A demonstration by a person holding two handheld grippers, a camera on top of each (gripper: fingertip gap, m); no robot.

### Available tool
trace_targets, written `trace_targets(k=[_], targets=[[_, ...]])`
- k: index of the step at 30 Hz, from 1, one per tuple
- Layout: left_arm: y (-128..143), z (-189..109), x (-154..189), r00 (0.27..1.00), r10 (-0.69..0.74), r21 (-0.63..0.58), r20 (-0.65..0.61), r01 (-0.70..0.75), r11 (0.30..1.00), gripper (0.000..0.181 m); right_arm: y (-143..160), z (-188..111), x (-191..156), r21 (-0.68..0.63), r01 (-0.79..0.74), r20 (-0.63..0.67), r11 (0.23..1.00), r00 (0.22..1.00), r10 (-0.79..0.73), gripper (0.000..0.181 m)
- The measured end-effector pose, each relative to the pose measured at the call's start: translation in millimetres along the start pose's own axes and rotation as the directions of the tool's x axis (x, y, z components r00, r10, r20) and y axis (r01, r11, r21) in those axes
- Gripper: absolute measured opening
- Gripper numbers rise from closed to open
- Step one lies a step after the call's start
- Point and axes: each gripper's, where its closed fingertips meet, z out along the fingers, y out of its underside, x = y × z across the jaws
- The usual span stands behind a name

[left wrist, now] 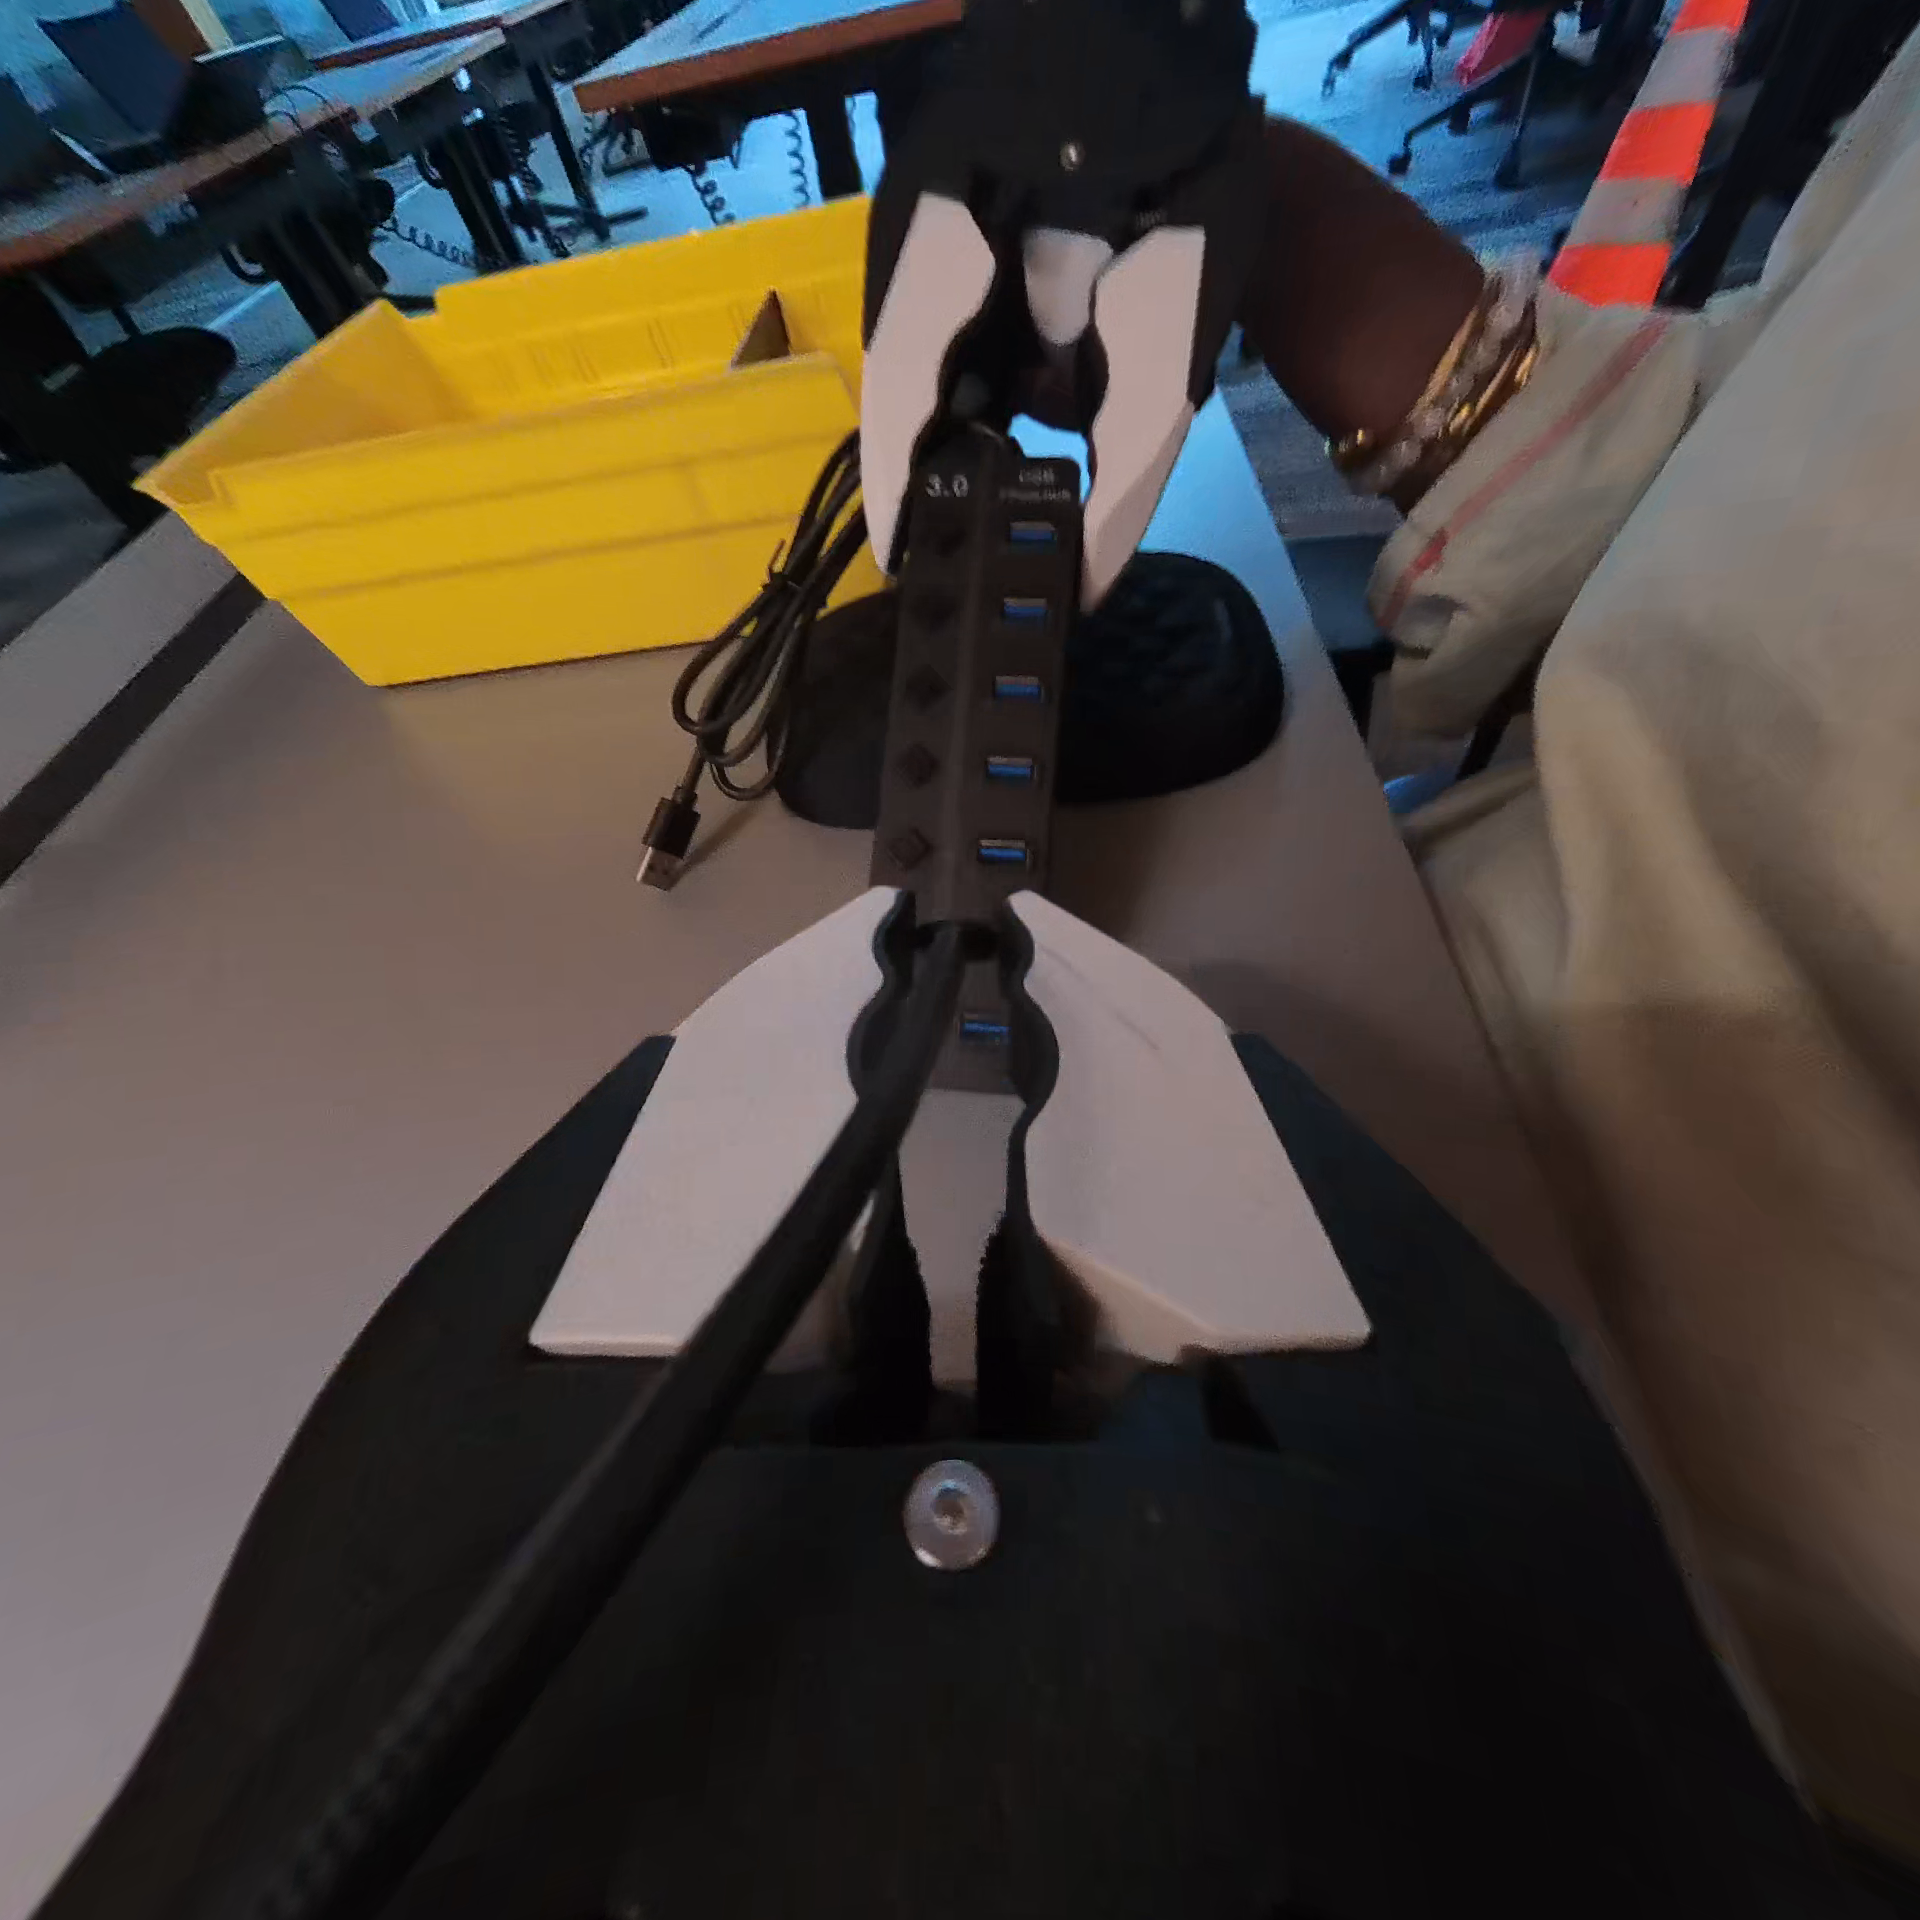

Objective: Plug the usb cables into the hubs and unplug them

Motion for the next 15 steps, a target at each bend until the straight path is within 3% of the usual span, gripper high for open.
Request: trace_targets(k=[3, 15], targets=[[20, 11, -1, 0.999, 0.039, -0.059, 0.014, -0.038, 0.998, 0.015, 6, 1, 0, 0.024, -0.025, 0.012, 0.999, 1.0, 0.025, 0.055], [31, 20, -1, 0.999, 0.033, -0.16, 0.012, -0.031, 0.987, 0.015, 19, 3, 3, 0.043, -0.074, 0.016, 0.996, 0.997, 0.073, 0.055]])
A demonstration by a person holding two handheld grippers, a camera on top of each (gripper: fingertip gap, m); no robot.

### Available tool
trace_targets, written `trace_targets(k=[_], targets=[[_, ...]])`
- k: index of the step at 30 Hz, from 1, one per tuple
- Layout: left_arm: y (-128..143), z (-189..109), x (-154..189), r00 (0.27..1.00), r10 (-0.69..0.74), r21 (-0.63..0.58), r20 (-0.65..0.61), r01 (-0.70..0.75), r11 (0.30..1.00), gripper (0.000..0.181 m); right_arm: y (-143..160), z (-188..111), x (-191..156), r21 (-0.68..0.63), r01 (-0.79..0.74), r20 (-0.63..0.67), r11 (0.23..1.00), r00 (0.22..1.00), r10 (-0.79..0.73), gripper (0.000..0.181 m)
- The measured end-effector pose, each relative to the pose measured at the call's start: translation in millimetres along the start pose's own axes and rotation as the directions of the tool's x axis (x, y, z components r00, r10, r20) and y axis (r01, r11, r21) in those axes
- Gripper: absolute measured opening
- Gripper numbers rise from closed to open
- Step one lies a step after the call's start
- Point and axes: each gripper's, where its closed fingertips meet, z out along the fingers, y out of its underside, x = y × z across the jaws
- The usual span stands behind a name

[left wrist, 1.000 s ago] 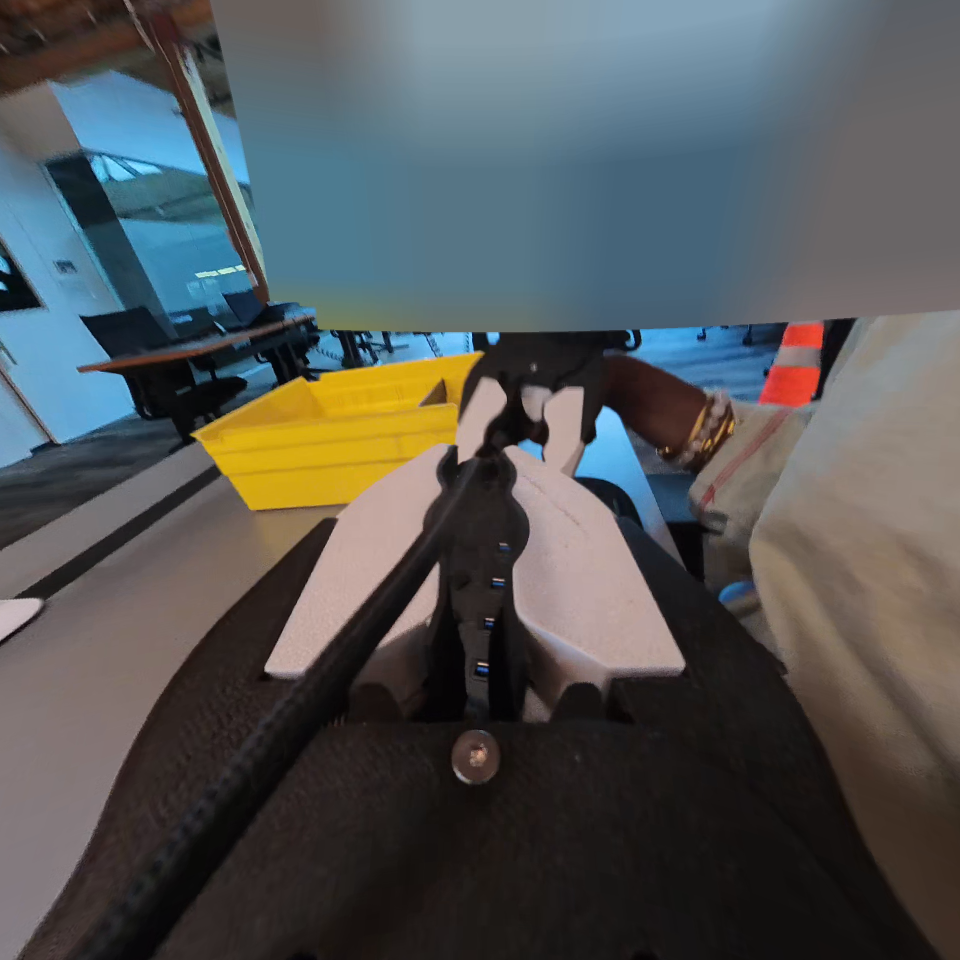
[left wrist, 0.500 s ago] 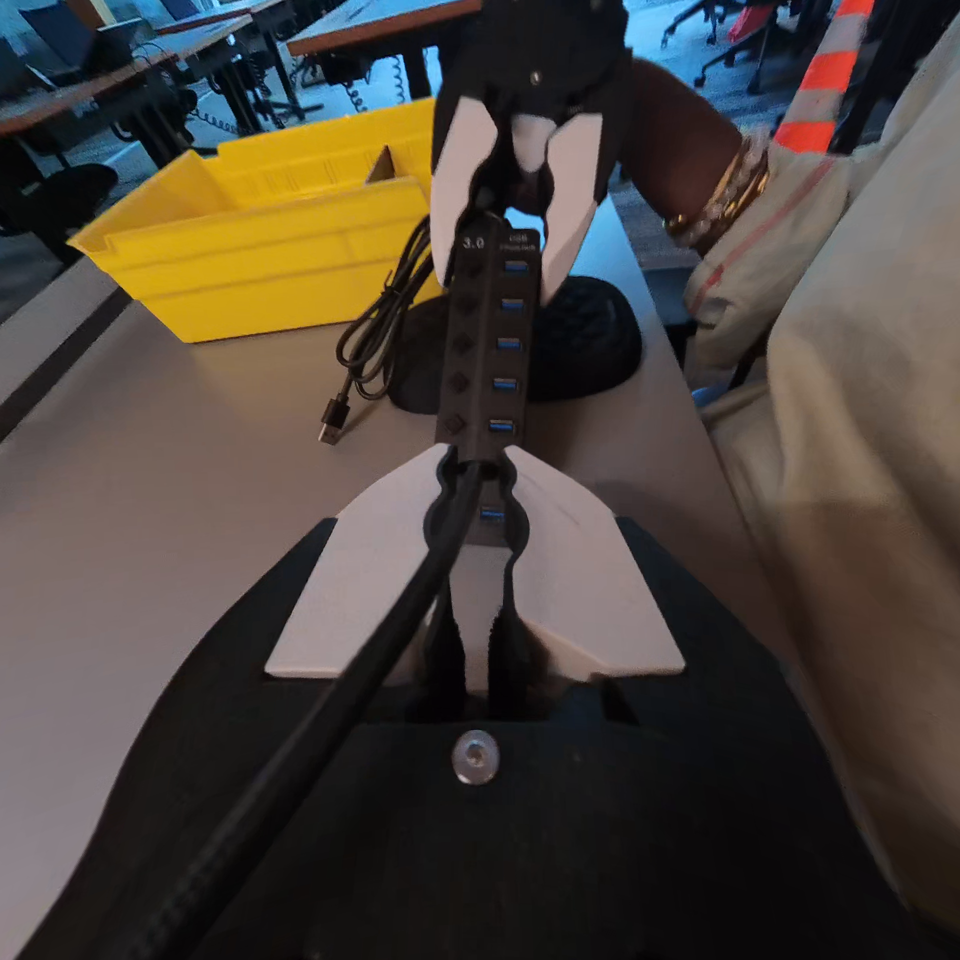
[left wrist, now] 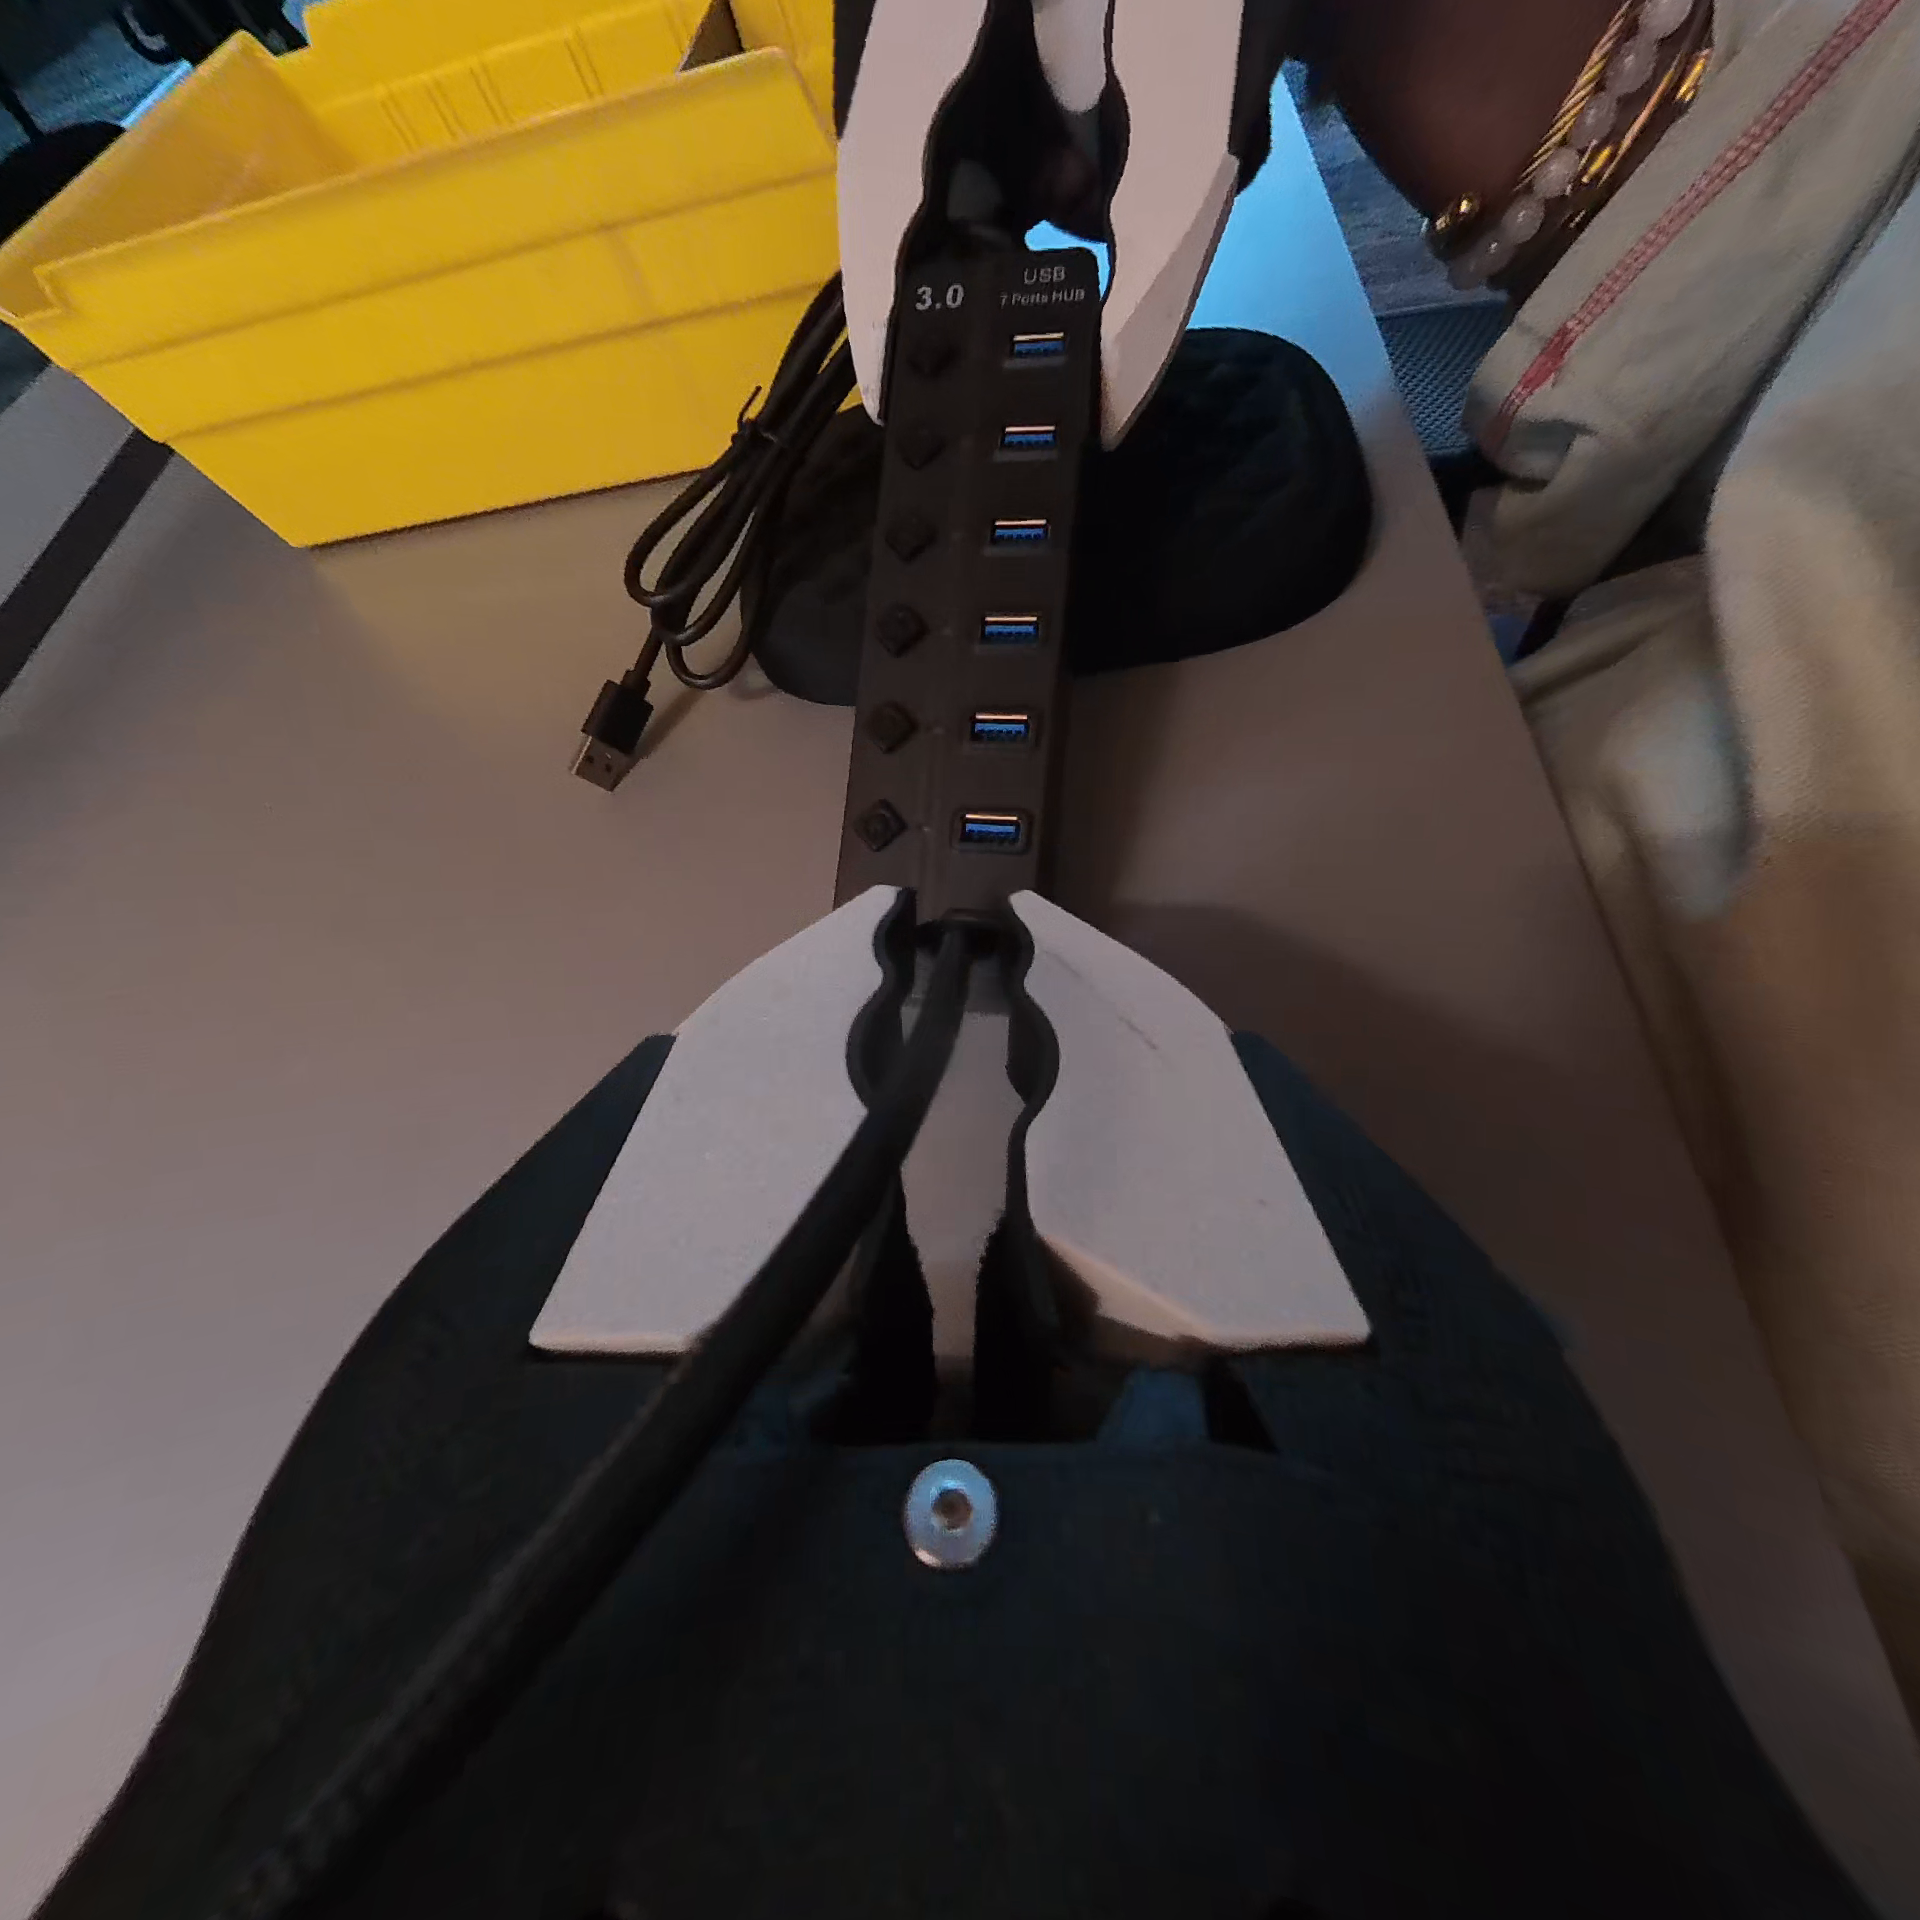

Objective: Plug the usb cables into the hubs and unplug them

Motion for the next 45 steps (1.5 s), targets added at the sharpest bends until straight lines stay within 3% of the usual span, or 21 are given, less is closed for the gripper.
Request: trace_targets(k=[9, 17, 22, 24, 29, 33, 34, 36, 38, 39, 41, 43, 45], targets=[[3, 5, 3, 0.985, -0.134, -0.094, -0.104, 0.125, 0.988, 0.015, -13, -4, -2, 0.014, 0.077, -0.032, 0.997, 0.997, -0.077, 0.055], [8, 8, 3, 0.986, -0.13, -0.151, -0.108, 0.113, 0.982, 0.016, -25, -9, -5, 0.054, 0.063, -0.033, 0.997, 0.998, -0.061, 0.055], [7, 9, 2, 0.99, -0.113, -0.15, -0.089, 0.099, 0.984, 0.016, -16, -7, -2, -0.001, 0.038, -0.033, 0.999, 0.999, -0.038, 0.055], [19, 10, 7, 0.986, -0.152, -0.231, -0.065, 0.134, 0.964, 0.054, -5, -2, 1, -0.042, 0.009, -0.035, 0.999, 0.999, -0.01, 0.055], [4, -22, 62, 0.924, -0.281, -0.212, -0.259, 0.23, 0.95, 0.073, 20, 7, 6, -0.132, -0.061, -0.027, 0.989, 0.998, 0.058, 0.054], [-18, -74, 117, 0.864, -0.115, -0.081, -0.491, 0.086, 0.993, 0.071, 26, 5, 3, -0.154, -0.071, -0.01, 0.986, 0.997, 0.07, 0.055], [-25, -87, 119, 0.883, -0.049, -0.024, -0.467, 0.043, 0.999, 0.07, 24, 3, 3, -0.14, -0.076, -0.014, 0.987, 0.997, 0.075, 0.059], [-43, -115, 108, 0.951, 0.037, 0.102, -0.306, -0.006, 0.995, 0.069, 15, -5, 5, -0.09, -0.079, -0.033, 0.993, 0.997, 0.076, 0.064], [-54, -150, 77, 0.998, 0.05, 0.182, -0.024, -0.045, 0.982, 0.063, 3, -16, 7, -0.033, -0.048, -0.072, 0.998, 0.996, 0.046, 0.067], [-53, -170, 54, 0.988, 0.016, 0.177, 0.152, -0.043, 0.983, 0.062, -4, -21, 8, -0.006, -0.021, -0.096, 1.0, 0.995, 0.021, 0.067], [-31, -218, 12, 0.882, -0.114, 0.137, 0.456, 0.056, 0.989, 0.058, -17, -32, 9, 0.048, 0.037, -0.145, 0.998, 0.989, -0.029, 0.065], [14, -268, -22, 0.668, -0.228, 0.088, 0.709, 0.236, 0.968, 0.05, -29, -40, 7, 0.092, 0.09, -0.177, 0.992, 0.981, -0.073, 0.062], [68, -310, -37, 0.439, -0.221, 0.008, 0.871, 0.437, 0.899, 0.038, -39, -44, 3, 0.12, 0.131, -0.191, 0.984, 0.976, -0.107, 0.06]])
